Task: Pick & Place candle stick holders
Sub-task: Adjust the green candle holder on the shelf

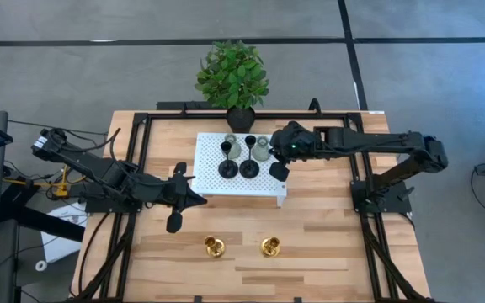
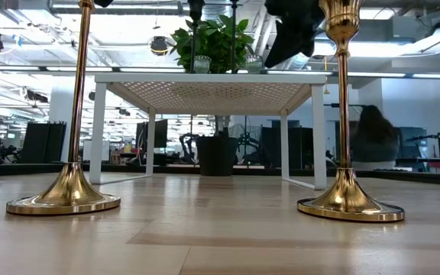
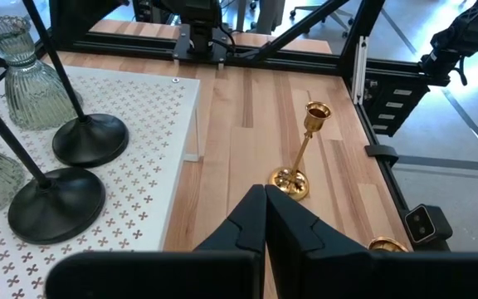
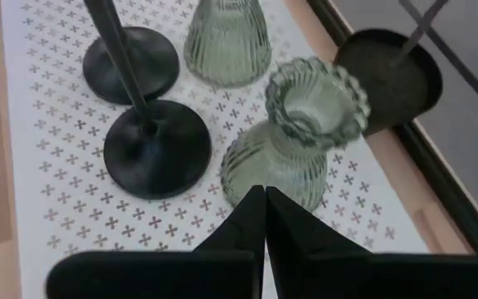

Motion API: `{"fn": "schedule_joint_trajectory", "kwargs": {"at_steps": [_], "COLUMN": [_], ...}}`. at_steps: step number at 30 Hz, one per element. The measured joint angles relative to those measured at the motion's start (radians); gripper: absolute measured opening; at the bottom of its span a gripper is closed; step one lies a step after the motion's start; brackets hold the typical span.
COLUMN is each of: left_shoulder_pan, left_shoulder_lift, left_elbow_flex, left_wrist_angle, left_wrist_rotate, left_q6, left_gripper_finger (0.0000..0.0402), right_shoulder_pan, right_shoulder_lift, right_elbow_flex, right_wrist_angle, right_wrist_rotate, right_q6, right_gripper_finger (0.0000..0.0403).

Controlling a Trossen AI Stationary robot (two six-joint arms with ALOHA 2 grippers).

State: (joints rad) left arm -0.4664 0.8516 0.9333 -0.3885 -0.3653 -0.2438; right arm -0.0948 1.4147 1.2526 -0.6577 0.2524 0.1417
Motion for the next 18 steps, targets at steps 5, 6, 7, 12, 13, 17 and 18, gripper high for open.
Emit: {"fn": "schedule_joint_trajectory", "kwargs": {"at_steps": [5,6,7,12,13,17,18], "left_shoulder_pan": [0.000,0.000,0.000,0.000,0.000,0.000,0.000], "left_shoulder_lift": [0.000,0.000,0.000,0.000,0.000,0.000,0.000], "left_elbow_flex": [0.000,0.000,0.000,0.000,0.000,0.000,0.000], "left_wrist_angle": [0.000,0.000,0.000,0.000,0.000,0.000,0.000], "left_wrist_rotate": [0.000,0.000,0.000,0.000,0.000,0.000,0.000], "left_q6": [0.000,0.000,0.000,0.000,0.000,0.000,0.000], "left_gripper_finger": [0.0003,0.0003,0.0003,0.0003,0.0003,0.0003,0.0003], "right_shoulder_pan": [-0.011,-0.017,-0.023,-0.048,-0.051,-0.060,-0.063], "right_shoulder_lift": [0.013,0.013,0.013,0.014,0.014,0.014,0.014], "right_elbow_flex": [0.000,-0.001,-0.001,0.000,0.000,0.000,0.000], "right_wrist_angle": [0.031,0.026,0.032,0.044,0.056,0.103,0.115], "right_wrist_rotate": [0.010,0.011,0.010,0.011,0.010,-0.017,-0.029], "right_q6": [-0.021,-0.021,-0.022,-0.038,-0.043,-0.048,-0.047], "right_gripper_finger": [0.0000,0.0000,0.0000,0.0000,0.0000,0.0000,0.0000]}}
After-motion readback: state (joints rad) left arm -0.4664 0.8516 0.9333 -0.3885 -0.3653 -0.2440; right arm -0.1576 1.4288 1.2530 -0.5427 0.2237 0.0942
